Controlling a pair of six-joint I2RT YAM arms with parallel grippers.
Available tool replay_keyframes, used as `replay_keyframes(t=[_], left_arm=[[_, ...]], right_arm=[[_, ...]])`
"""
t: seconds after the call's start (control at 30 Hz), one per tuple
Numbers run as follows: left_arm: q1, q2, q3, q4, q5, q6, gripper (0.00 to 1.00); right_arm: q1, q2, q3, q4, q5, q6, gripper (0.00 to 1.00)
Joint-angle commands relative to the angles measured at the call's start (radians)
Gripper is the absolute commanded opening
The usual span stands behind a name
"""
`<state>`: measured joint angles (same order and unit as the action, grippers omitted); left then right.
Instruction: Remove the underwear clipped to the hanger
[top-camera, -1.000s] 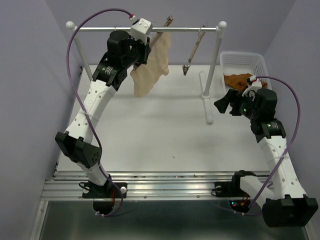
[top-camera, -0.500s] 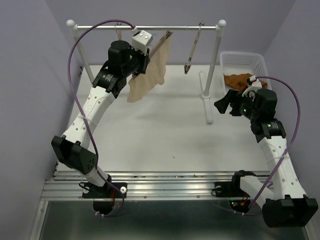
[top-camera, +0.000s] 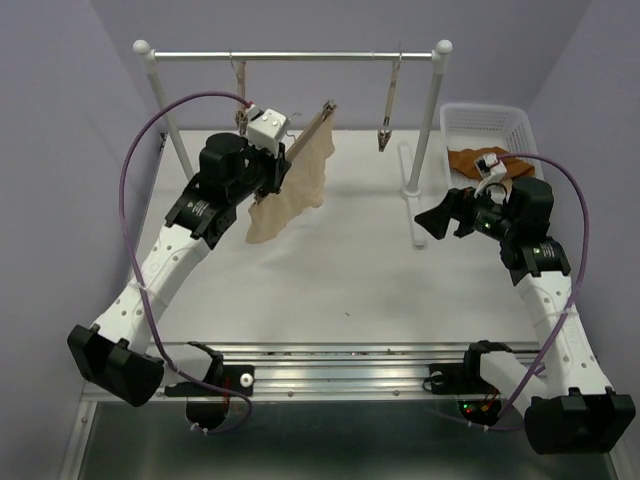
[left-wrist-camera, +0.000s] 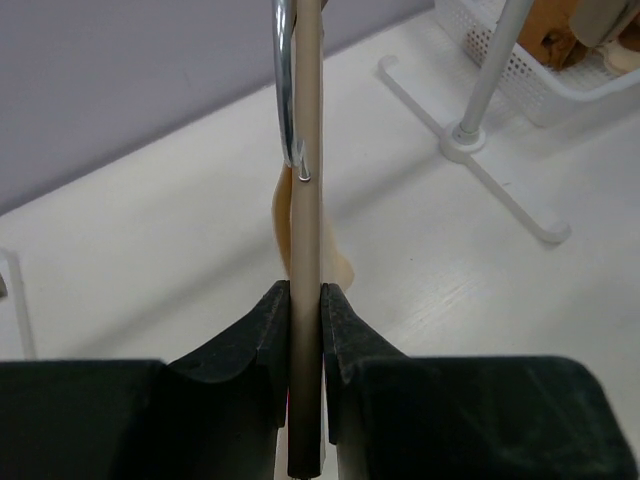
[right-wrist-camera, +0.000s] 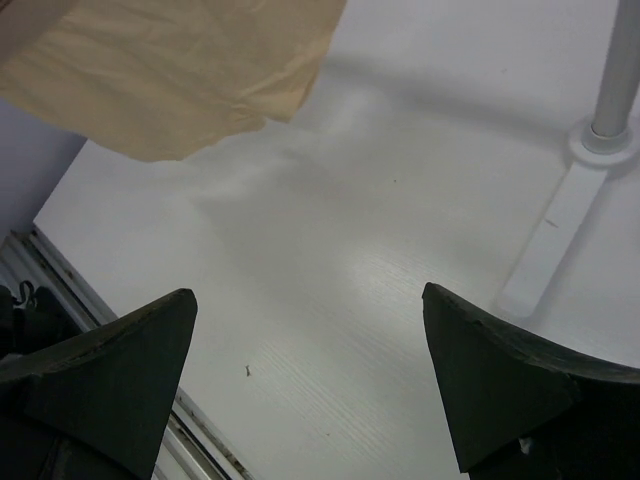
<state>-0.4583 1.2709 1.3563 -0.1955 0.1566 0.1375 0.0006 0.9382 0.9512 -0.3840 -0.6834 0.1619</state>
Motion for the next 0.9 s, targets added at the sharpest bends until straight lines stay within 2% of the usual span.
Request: replay_keyframes(t=[0.0, 0.1, 0.2, 0.33, 0.47, 0.5, 0.63, 0.77, 0.87], left_arm=[[-0.019, -0.145, -0.137, 0.09, -0.005, -0.183, 0.0], [-0.098, -0.214, -0.183, 0.022, -0.133, -0.262, 0.0], [-0.105, -0.264, -0.235, -0.053, -0.086, -0.367, 0.0], [-0.106, -0.362, -0.345, -0.07, 0.059, -0.423, 0.0], [-0.105, -0.413, -0.381, -0.111, 0.193, -0.414, 0.0], [-0.105, -0.423, -0.396, -0.122, 0.252, -0.397, 0.0], [-0.106, -0.452, -0.457, -0.122, 0.417, -0.354, 0.0], [-0.105, -0.464, -0.491, -0.107, 0.533, -0.308, 0.0], [-0.105, -0.487, -0.49, -0.11, 0.535, -0.277, 0.0]], right_arm=[[0.01, 0.019, 0.001, 0.141, -0.182, -0.07, 1.0], [0.032, 0.037, 0.015, 0.169, -0.241, -0.132, 1.0], [0.062, 0.059, 0.024, 0.178, -0.255, -0.192, 1.0], [0.117, 0.111, 0.066, 0.151, -0.3, -0.361, 1.0], [0.19, 0.194, 0.15, -0.019, -0.353, -0.599, 1.0], [0.19, 0.218, 0.159, -0.045, -0.417, -0.686, 1.0], [0.19, 0.247, 0.162, -0.125, -0.588, -0.846, 1.0], [0.19, 0.264, 0.176, -0.084, -0.614, -0.829, 1.0], [0.19, 0.29, 0.211, -0.162, -0.608, -0.906, 1.0]])
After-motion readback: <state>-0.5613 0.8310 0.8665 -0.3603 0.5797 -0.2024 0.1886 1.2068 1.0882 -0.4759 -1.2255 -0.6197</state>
